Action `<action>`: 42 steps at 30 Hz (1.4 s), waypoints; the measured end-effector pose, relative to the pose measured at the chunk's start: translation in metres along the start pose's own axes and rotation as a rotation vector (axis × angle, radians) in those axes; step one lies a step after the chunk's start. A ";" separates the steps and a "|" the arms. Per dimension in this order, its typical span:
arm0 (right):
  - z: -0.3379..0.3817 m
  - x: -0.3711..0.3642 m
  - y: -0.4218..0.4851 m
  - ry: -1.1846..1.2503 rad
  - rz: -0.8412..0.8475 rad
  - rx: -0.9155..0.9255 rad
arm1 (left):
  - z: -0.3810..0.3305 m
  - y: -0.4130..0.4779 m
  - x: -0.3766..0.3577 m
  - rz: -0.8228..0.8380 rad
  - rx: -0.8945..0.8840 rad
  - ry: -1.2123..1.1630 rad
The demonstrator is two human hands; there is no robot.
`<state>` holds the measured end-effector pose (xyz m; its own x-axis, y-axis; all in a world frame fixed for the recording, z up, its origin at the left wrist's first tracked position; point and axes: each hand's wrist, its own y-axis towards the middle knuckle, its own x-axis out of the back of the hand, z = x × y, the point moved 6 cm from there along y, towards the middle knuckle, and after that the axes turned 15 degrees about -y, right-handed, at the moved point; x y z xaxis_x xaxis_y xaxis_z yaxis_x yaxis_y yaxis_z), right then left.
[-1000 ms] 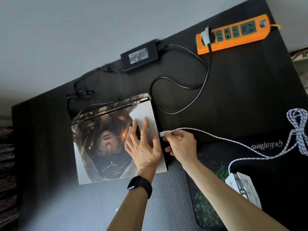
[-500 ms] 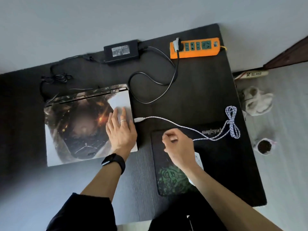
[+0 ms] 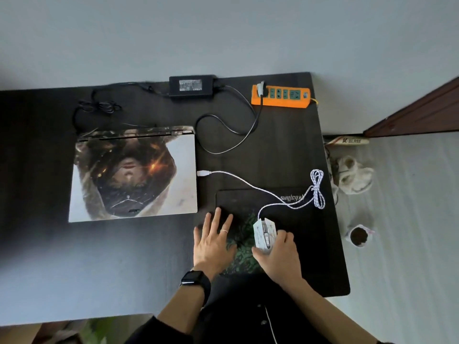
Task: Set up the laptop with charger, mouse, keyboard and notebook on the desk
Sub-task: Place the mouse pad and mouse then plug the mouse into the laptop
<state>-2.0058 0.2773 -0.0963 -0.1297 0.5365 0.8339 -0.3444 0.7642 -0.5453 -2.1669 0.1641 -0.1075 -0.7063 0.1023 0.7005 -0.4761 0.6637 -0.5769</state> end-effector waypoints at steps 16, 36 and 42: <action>-0.016 0.011 0.004 0.070 -0.010 -0.065 | -0.007 -0.011 0.002 0.035 0.077 -0.026; 0.096 0.000 -0.159 -0.037 0.209 1.062 | 0.076 -0.268 -0.042 -0.675 0.666 -0.728; 0.169 -0.046 -0.267 -0.235 0.285 1.358 | 0.146 -0.404 -0.069 -0.920 0.868 -0.813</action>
<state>-2.0653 -0.0119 0.0254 -0.4501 0.4381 0.7781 -0.8796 -0.3679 -0.3016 -2.0024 -0.2188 0.0158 0.0523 -0.7156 0.6966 -0.8507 -0.3973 -0.3443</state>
